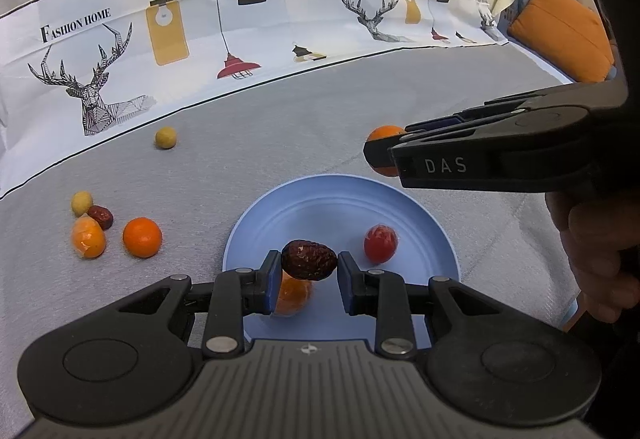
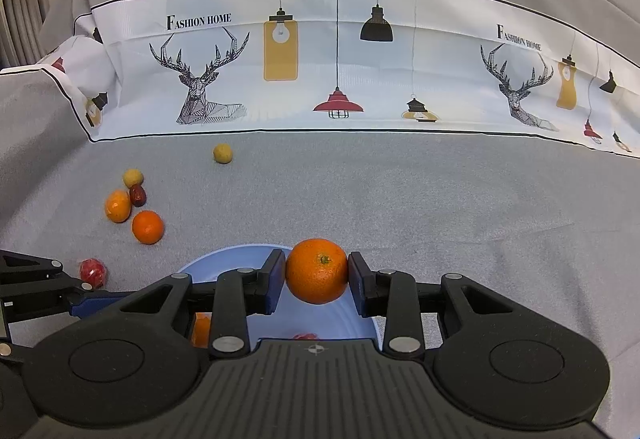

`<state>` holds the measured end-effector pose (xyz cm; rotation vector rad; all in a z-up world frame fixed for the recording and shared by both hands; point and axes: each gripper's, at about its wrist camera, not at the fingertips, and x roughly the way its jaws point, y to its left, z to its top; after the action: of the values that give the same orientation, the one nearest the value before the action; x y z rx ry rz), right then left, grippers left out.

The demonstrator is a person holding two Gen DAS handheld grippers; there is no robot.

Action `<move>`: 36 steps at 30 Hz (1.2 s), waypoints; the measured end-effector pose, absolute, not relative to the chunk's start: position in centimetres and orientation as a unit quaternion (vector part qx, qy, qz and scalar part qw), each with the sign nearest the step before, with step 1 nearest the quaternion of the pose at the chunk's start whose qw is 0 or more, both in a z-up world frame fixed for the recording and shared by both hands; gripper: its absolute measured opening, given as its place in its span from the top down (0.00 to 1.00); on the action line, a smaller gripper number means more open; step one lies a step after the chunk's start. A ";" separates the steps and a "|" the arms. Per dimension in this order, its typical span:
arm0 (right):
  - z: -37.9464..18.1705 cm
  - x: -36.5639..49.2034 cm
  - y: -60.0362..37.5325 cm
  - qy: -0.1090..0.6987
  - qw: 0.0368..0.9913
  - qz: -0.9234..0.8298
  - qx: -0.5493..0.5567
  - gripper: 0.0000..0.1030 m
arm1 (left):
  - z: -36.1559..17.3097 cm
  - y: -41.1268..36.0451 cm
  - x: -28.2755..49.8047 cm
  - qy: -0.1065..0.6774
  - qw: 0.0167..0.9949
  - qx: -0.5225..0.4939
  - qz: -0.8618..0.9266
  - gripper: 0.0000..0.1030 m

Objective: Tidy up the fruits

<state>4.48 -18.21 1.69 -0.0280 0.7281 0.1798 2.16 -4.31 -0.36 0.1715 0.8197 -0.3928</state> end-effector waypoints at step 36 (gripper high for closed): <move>1.4 4.4 -18.4 0.357 0.931 0.074 -0.018 0.52 | -0.6 -4.0 2.3 0.403 0.894 0.075 -0.183 0.65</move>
<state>4.36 -18.41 1.36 -0.0372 0.7299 0.1510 2.28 -3.98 -0.58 0.1564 0.8349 -0.3791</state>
